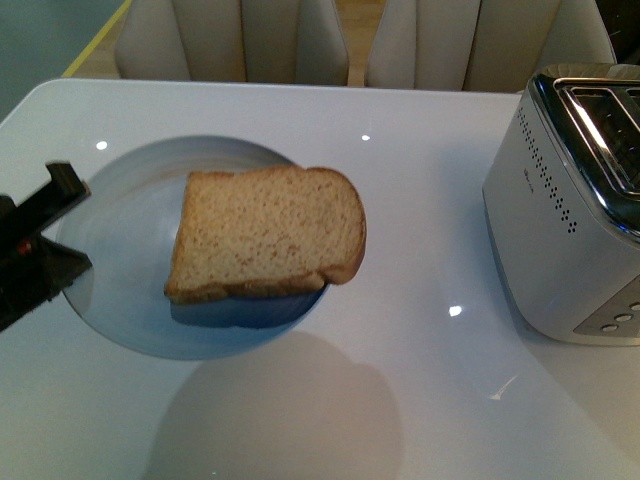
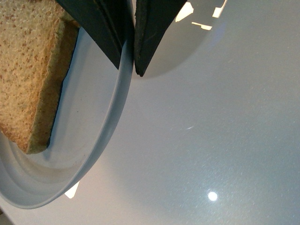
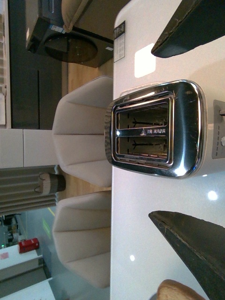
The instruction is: Left arm holds plate, right arm toasts bread
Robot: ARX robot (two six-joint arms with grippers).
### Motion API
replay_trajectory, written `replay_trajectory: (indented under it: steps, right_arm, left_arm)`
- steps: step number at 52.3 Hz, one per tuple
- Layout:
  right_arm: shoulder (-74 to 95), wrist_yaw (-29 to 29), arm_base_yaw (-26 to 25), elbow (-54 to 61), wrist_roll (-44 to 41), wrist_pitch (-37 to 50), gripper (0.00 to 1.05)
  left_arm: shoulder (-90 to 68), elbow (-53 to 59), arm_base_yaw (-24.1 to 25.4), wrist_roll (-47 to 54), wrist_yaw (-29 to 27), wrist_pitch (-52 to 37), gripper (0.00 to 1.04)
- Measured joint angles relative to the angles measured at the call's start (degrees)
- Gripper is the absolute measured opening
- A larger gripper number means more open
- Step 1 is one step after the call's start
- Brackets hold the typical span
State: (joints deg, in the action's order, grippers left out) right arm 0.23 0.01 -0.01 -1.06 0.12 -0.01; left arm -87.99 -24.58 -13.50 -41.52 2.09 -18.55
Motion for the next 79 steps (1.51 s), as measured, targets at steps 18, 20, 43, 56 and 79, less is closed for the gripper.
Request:
replay_trajectory:
  steps: [18, 20, 43, 56, 79]
  right_arm:
    - [0.0, 0.02, 0.0, 0.0, 0.0, 0.0, 0.96]
    - [0.0, 0.02, 0.0, 0.0, 0.0, 0.0, 0.96]
    - [0.0, 0.02, 0.0, 0.0, 0.0, 0.0, 0.96]
    - [0.0, 0.0, 0.0, 0.0, 0.0, 0.0, 0.96]
    - [0.0, 0.02, 0.0, 0.0, 0.0, 0.0, 0.96]
  left_arm:
    - [6.58, -9.68, -9.7, -8.63, -1.7, 12.26, 0.03]
    - [6.58, -10.6, -10.8, -9.46, -1.7, 12.81, 0.03]
    - [6.56, -20.7, -18.29, -16.06, -2.14, 19.3, 0.03]
    - [5.84, -21.05, -20.0, -16.96, -2.01, 20.55, 0.03]
    - [5.81, -21.05, -20.04, -16.96, -2.12, 20.55, 0.03]
